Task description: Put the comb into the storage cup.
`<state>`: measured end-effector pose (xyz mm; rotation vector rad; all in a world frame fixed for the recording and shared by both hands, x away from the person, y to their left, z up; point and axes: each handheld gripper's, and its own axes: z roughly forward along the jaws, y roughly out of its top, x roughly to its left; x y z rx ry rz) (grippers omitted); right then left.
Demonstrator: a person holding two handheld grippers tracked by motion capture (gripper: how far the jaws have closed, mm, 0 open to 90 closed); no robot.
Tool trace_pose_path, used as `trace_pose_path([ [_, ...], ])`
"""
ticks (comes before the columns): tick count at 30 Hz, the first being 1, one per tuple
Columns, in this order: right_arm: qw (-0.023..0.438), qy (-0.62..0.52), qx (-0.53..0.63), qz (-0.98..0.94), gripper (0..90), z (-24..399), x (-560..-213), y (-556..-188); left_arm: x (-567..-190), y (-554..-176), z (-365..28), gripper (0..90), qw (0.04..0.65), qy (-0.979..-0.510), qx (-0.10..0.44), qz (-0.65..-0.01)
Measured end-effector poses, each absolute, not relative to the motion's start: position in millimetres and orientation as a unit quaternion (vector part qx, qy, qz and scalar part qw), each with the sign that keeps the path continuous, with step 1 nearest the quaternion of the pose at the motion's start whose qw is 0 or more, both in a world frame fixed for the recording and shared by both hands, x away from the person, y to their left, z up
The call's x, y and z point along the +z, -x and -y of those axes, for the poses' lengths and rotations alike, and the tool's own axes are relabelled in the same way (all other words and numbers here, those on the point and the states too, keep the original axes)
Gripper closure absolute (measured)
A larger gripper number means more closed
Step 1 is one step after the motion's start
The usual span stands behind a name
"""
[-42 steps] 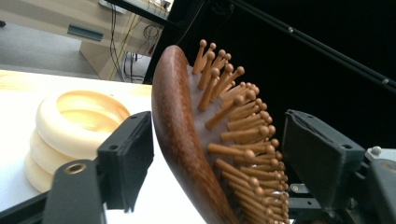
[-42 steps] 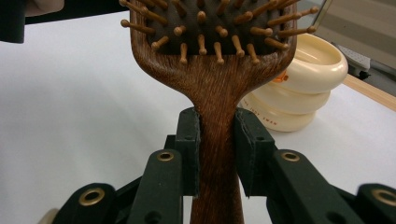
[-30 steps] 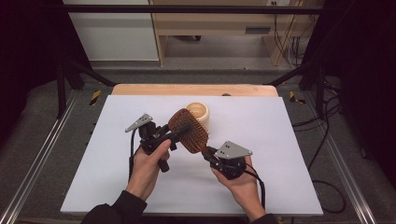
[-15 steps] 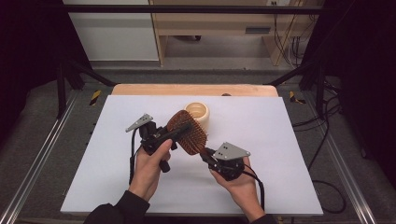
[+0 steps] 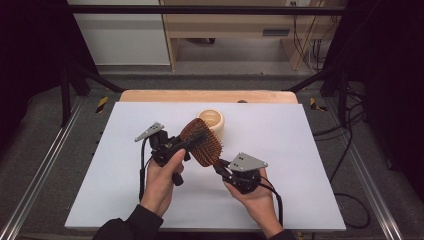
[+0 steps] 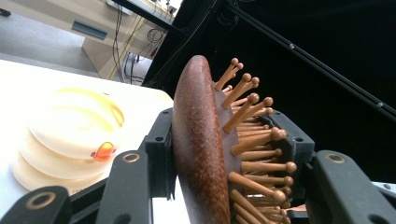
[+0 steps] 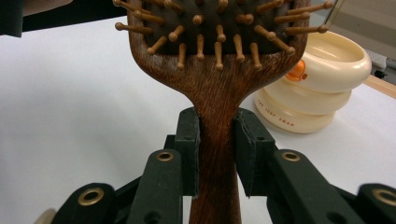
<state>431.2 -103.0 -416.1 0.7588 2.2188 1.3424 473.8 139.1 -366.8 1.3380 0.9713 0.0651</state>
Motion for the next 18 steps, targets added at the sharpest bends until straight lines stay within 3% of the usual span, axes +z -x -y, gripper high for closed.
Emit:
trace_pose_path([
  [8, 0.215, -0.281, 0.488, -0.798, 71.0, 103, -418, -432, -363, -472, -137, 51.7, 0.675, -0.606, 0.038, -0.419],
  [18, 0.215, -0.289, 0.496, -0.790, 49.9, 110, -418, -427, -351, -474, -147, 51.9, 0.672, -0.606, 0.079, -0.419],
])
